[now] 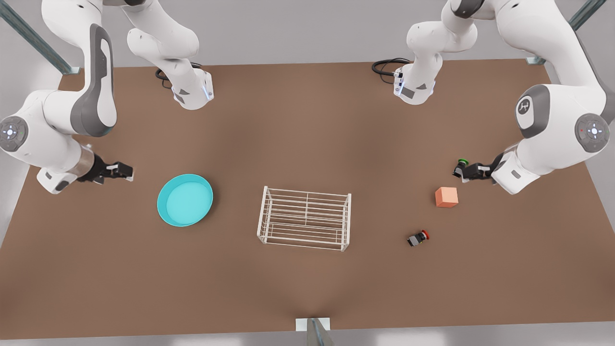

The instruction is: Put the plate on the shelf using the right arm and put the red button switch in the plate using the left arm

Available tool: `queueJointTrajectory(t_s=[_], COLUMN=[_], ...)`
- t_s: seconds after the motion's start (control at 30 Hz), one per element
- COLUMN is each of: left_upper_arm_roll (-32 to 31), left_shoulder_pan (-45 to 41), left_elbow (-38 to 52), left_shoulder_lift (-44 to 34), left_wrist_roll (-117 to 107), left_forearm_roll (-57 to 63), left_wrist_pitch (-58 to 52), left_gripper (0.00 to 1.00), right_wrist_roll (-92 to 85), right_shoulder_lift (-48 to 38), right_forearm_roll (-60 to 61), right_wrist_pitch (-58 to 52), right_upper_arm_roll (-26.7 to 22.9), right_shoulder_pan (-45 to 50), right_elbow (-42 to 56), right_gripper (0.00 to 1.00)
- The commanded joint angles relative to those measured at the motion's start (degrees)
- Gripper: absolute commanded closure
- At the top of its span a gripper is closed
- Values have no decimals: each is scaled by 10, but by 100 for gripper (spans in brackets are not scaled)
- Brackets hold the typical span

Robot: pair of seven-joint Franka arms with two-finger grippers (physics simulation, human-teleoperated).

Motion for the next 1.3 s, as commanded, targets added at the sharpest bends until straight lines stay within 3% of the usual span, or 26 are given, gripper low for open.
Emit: queueJointTrajectory(t_s=[0.0, 0.27, 0.37, 0.47, 0.63, 0.87, 0.97, 1.0, 1.27], left_upper_arm_roll=[0, 1, -4, 1, -7, -7, -8, -11, -7], left_shoulder_pan=[0, -3, -12, -8, -15, -23, -22, -50, -16], left_elbow=[0, -47, -65, -106, -79, -2, -24, -22, -20], left_shoulder_lift=[-1, -33, -40, -62, -53, 23, 33, 31, 28], left_wrist_roll=[-23, -42, -89, -89, -92, -110, -111, -125, -68], left_forearm_roll=[-2, -2, -1, 3, 10, 12, 26, 86, 41], left_wrist_pitch=[32, -61, -68, -71, -61, -47, -57, -56, -88], left_gripper=[0, 0, 0, 0, 0, 0, 0, 0, 0], right_wrist_roll=[-60, -4, 47, 41, 21, -25, -46, -56, -79], right_shoulder_lift=[1, 28, 77, 86, 142, 173, 198, 202, 231], right_forearm_roll=[1, 2, 31, 66, 112, 114, 124, 135, 135], right_wrist_pitch=[55, 10, 74, 176, 195, 289, 291, 291, 284], right_upper_arm_roll=[-1, 7, 6, 3, 3, 4, 3, 3, 3], right_shoulder_pan=[-1, 43, 46, 21, -15, -18, -29, -29, -45], right_elbow=[0, 3, -6, -85, -99, -131, -129, -130, -138], right_gripper=[0, 3, 0, 0, 0, 1, 2, 2, 5])
